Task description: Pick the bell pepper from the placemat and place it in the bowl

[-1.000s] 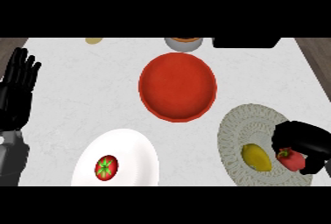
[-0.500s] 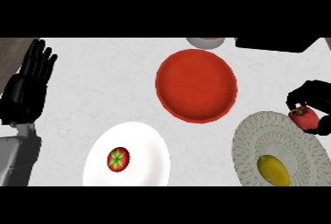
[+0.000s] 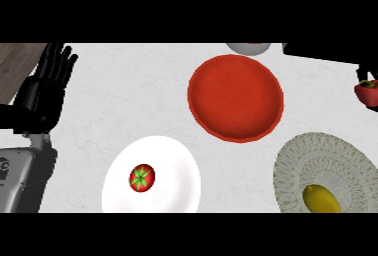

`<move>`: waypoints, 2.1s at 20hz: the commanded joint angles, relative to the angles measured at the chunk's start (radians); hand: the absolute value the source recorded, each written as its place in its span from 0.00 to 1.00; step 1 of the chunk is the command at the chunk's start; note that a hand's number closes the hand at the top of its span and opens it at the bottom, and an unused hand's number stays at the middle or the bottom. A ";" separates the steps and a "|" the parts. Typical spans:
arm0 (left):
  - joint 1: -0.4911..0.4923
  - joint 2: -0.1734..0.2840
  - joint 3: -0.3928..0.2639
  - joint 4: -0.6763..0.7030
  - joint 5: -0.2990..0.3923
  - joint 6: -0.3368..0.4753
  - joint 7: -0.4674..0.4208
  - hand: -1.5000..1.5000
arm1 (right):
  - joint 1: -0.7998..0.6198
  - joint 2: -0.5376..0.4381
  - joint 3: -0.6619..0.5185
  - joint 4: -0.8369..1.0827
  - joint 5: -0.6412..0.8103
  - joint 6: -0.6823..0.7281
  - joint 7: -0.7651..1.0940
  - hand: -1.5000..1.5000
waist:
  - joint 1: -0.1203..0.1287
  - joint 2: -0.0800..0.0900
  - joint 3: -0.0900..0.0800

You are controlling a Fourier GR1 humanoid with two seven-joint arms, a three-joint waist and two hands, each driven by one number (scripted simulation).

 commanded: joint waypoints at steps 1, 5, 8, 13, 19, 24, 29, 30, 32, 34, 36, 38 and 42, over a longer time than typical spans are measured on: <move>0.011 -0.004 -0.004 0.001 0.003 -0.006 -0.001 0.50 | -0.123 -0.028 -0.047 0.081 -0.035 0.057 -0.048 1.00 | 0.008 -0.007 -0.001; 0.000 -0.005 -0.005 0.001 -0.017 0.018 0.011 0.50 | -0.184 -0.029 -0.085 0.124 -0.103 0.137 -0.175 1.00 | -0.011 -0.011 0.001; -0.007 -0.005 0.009 0.035 -0.011 0.021 0.011 0.50 | -0.248 -0.039 -0.099 0.134 -0.139 0.191 -0.236 1.00 | -0.041 -0.018 -0.002; 0.019 -0.008 0.012 0.030 -0.018 0.024 -0.013 0.50 | -0.325 -0.006 -0.117 0.183 -0.217 0.345 -0.255 1.00 | -0.042 -0.027 -0.005; 0.035 0.004 0.023 0.035 -0.012 0.013 -0.012 0.50 | -0.417 0.042 -0.082 0.214 -0.258 0.499 -0.223 1.00 | -0.064 -0.041 -0.008; 0.031 0.019 0.034 0.053 -0.007 -0.002 -0.014 0.50 | -0.496 0.128 -0.043 0.234 -0.270 0.539 -0.148 1.00 | -0.071 -0.040 -0.009; 0.015 0.036 0.057 0.073 -0.010 0.006 -0.009 0.50 | -0.561 0.226 0.028 0.222 -0.250 0.554 -0.099 1.00 | -0.101 -0.046 -0.009; 0.004 0.020 0.052 0.057 -0.010 0.033 0.029 0.50 | -0.536 0.226 0.045 0.207 -0.249 0.571 -0.142 1.00 | -0.125 -0.056 -0.008; 0.064 0.037 0.067 0.048 -0.004 0.007 -0.007 0.50 | -0.564 0.277 0.066 0.217 -0.245 0.576 -0.079 1.00 | -0.111 -0.057 -0.010; 0.057 0.032 0.054 0.017 0.005 0.003 0.030 0.50 | -0.562 0.318 0.089 0.217 -0.238 0.551 -0.068 1.00 | -0.117 -0.058 -0.009; 0.060 0.019 0.058 0.015 -0.012 0.027 0.001 0.50 | -0.532 0.339 0.098 0.225 -0.244 0.534 -0.085 1.00 | -0.126 -0.056 -0.008; 0.093 0.025 0.059 -0.005 -0.008 0.009 -0.020 0.50 | -0.540 0.390 0.128 0.234 -0.226 0.517 -0.039 1.00 | -0.118 -0.056 -0.009; 0.100 0.016 0.066 0.030 -0.029 0.022 -0.052 0.50 | -0.516 0.451 0.146 0.230 -0.225 0.464 -0.028 1.00 | -0.137 -0.056 -0.009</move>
